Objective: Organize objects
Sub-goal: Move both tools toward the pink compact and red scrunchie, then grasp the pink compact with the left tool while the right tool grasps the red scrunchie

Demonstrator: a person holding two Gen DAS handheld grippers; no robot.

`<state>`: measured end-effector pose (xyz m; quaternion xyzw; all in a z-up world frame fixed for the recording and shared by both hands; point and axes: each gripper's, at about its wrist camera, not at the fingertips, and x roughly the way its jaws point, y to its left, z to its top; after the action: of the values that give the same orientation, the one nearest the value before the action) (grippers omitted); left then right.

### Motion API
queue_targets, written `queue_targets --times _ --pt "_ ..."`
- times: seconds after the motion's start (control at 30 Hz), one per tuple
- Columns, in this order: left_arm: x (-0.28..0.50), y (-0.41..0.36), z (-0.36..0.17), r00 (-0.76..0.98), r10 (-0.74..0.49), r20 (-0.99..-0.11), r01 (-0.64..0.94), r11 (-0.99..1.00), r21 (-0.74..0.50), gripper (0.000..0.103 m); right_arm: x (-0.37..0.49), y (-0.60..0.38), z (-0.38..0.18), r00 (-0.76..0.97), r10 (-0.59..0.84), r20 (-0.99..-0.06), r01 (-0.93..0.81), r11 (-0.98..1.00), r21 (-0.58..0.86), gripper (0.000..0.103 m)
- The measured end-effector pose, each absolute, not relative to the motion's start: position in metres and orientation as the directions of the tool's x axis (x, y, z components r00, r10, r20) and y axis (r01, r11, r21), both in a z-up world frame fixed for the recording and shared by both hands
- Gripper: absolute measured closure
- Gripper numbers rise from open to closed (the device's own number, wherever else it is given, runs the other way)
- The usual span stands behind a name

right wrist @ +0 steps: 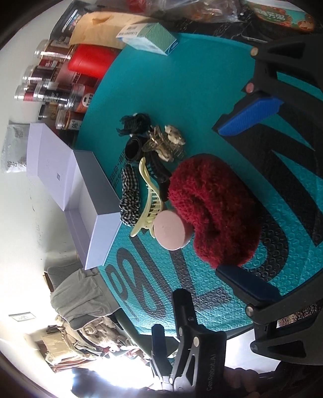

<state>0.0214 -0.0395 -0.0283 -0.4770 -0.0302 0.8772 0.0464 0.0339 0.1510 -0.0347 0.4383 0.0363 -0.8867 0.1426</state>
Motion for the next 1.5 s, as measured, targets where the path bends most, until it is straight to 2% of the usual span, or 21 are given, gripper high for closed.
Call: queue_targets --times 0.2,0.37,0.53,0.77,1.0,1.1,1.3,1.33,1.4,1.43,1.5 --pt "-0.001 -0.029 -0.034 -0.522 0.133 -0.842 -0.09 -0.991 -0.1 0.001 0.025 0.151 -0.039 -0.563 -0.269 -0.781 0.327 -0.941 0.088 0.002" --pt "-0.014 -0.014 -0.041 -0.507 0.174 -0.844 -0.129 -0.984 -0.126 0.001 0.026 0.158 -0.039 -0.575 -0.286 -0.767 0.352 -0.932 0.085 0.027" --pt "-0.025 0.0 -0.049 -0.488 0.192 -0.852 -0.153 -0.979 -0.133 0.001 0.032 0.167 -0.035 -0.598 -0.296 -0.745 0.363 -0.929 0.079 0.046" --pt "-0.036 0.018 -0.06 -0.474 0.202 -0.857 -0.173 -0.976 -0.134 0.001 0.04 0.183 -0.03 -0.623 -0.292 -0.725 0.342 -0.936 0.083 0.061" --pt "-0.042 0.041 -0.069 -0.475 0.184 -0.86 -0.21 -0.973 -0.092 0.001 0.045 0.209 -0.025 -0.645 -0.241 -0.725 0.274 -0.959 0.075 0.062" --pt "-0.041 0.046 -0.071 -0.491 0.169 -0.854 -0.22 -0.973 -0.067 0.005 0.048 0.22 -0.023 -0.646 -0.227 -0.728 0.248 -0.965 0.081 0.062" --pt "-0.037 0.056 -0.077 -0.496 0.162 -0.853 -0.256 -0.966 -0.035 0.027 0.053 0.235 -0.025 -0.645 -0.216 -0.733 0.209 -0.973 0.103 0.062" --pt "-0.036 0.057 -0.078 -0.492 0.167 -0.854 -0.261 -0.965 -0.039 0.034 0.053 0.236 -0.025 -0.646 -0.218 -0.732 0.205 -0.973 0.108 0.06" --pt "-0.033 0.058 -0.077 -0.504 0.162 -0.848 -0.264 -0.964 -0.027 0.044 0.051 0.235 -0.025 -0.644 -0.213 -0.735 0.198 -0.974 0.109 0.05" --pt "-0.031 0.058 -0.076 -0.504 0.172 -0.847 -0.272 -0.962 -0.034 0.051 0.051 0.234 -0.025 -0.644 -0.208 -0.736 0.195 -0.975 0.105 0.038" --pt "-0.028 0.058 -0.075 -0.502 0.184 -0.845 -0.281 -0.959 -0.043 0.053 0.049 0.232 -0.026 -0.649 -0.196 -0.735 0.191 -0.977 0.093 0.03"
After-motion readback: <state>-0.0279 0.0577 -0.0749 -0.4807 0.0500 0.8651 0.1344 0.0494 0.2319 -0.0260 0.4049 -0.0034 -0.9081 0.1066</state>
